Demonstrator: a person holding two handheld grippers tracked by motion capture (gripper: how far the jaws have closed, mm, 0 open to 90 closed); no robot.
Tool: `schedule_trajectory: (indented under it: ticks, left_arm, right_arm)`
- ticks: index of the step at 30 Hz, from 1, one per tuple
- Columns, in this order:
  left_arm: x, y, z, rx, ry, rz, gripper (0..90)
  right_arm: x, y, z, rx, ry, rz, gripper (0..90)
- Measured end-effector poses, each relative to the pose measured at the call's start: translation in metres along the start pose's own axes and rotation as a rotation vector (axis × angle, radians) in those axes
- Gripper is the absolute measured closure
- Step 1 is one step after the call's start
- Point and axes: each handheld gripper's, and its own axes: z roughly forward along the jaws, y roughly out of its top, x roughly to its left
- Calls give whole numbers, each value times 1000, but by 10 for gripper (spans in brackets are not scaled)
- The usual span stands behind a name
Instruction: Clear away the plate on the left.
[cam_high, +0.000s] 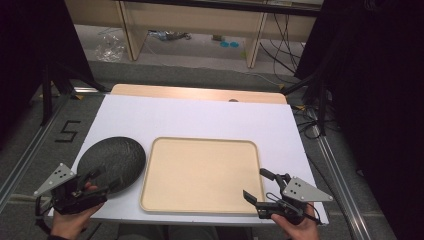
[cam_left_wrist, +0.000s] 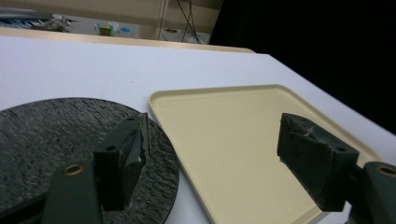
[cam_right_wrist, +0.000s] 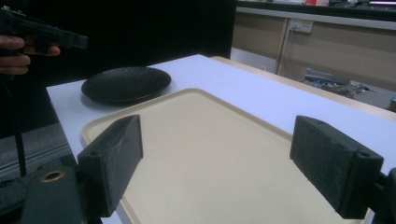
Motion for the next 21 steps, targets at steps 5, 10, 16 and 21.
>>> schedule_trajectory:
  ticks: [5, 10, 16, 21]
  left_arm:
    - [-3, 0, 1, 3, -5, 25, 242]
    - [-1, 0, 0, -1, -4, 6, 242]
    - [1, -1, 1, 12, 3, -9, 240]
    - [4, 0, 4, 18, 3, -38, 240]
  right_arm:
    - [-1, 0, -1, -3, 5, -13, 182]
    - [0, 0, 0, -4, 1, -17, 181]
    - [0, 0, 1, -7, 12, -14, 181]
    - [1, -1, 1, -4, 27, 0, 180]
